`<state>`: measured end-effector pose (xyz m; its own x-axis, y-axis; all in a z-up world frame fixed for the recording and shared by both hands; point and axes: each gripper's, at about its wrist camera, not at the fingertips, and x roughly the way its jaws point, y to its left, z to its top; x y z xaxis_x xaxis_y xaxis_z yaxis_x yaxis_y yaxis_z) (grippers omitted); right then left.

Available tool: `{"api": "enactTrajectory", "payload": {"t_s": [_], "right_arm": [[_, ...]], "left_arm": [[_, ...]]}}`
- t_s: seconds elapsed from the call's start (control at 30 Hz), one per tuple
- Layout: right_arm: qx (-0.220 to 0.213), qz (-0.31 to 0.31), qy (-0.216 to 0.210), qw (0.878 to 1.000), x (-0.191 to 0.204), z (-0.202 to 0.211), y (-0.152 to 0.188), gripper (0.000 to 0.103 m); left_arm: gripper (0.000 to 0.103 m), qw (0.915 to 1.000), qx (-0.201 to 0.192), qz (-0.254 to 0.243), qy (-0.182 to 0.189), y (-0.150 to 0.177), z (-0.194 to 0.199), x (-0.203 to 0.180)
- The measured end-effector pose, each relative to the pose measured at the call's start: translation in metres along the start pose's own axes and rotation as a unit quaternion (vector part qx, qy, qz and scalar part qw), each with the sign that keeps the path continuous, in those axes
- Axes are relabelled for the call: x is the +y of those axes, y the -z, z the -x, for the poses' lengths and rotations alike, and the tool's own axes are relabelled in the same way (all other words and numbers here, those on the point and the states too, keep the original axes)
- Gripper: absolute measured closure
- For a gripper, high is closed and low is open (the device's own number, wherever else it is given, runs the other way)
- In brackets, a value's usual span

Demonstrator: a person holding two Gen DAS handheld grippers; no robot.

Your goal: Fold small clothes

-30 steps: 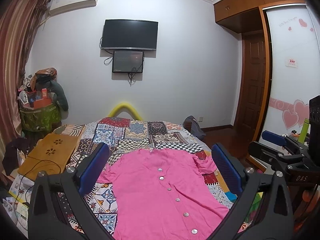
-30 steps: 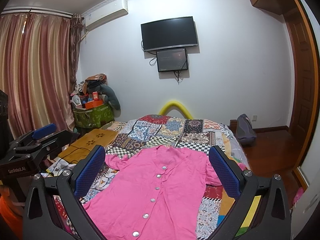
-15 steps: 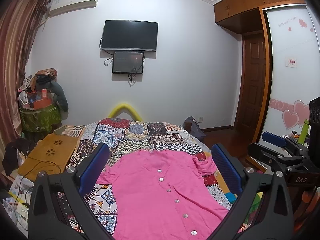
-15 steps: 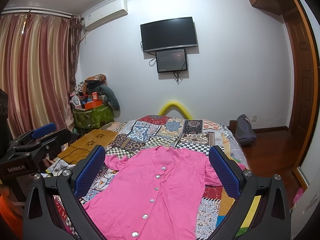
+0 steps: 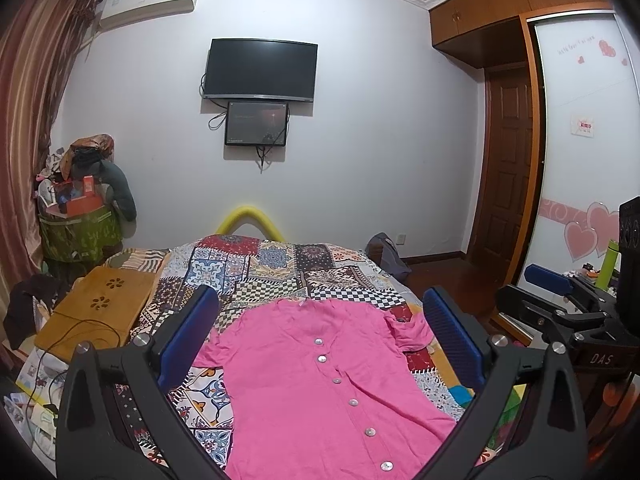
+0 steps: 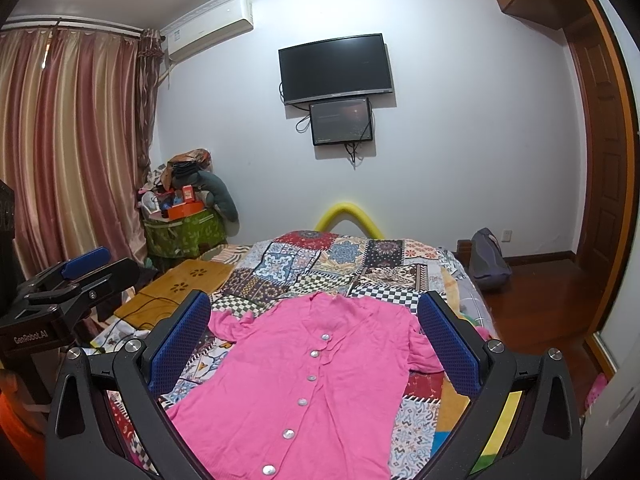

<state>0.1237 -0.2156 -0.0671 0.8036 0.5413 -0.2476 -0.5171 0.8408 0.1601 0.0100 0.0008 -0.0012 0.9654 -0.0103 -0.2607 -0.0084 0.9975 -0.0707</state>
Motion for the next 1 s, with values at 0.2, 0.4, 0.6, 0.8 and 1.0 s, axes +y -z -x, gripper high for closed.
{"api": "enactTrajectory", "payload": {"t_s": [0.2,0.4,0.6,0.8,1.0], "right_arm": [[0.003,-0.002,-0.001,1.000,-0.001,-0.002,0.000,0.000],[0.010,0.005,0.002,1.000,-0.001,-0.011,-0.001,0.000],[0.025,0.012,0.005,1.000,-0.008,-0.036,-0.003,0.000],[0.052,0.002,0.013,0.999,-0.030,-0.083,-0.006,0.000],[0.093,-0.008,0.023,0.995,-0.051,-0.131,-0.001,0.000]], "left_arm": [[0.000,1.0000,0.005,0.006,0.000,-0.001,-0.004,0.004],[0.000,0.9998,0.015,0.001,-0.009,0.001,-0.018,0.008],[0.000,0.9987,0.045,0.009,-0.022,0.002,-0.052,0.024],[0.000,0.9940,0.066,-0.009,-0.088,0.007,-0.099,0.054],[0.000,0.9859,0.128,0.026,-0.105,0.021,-0.150,0.109]]}}
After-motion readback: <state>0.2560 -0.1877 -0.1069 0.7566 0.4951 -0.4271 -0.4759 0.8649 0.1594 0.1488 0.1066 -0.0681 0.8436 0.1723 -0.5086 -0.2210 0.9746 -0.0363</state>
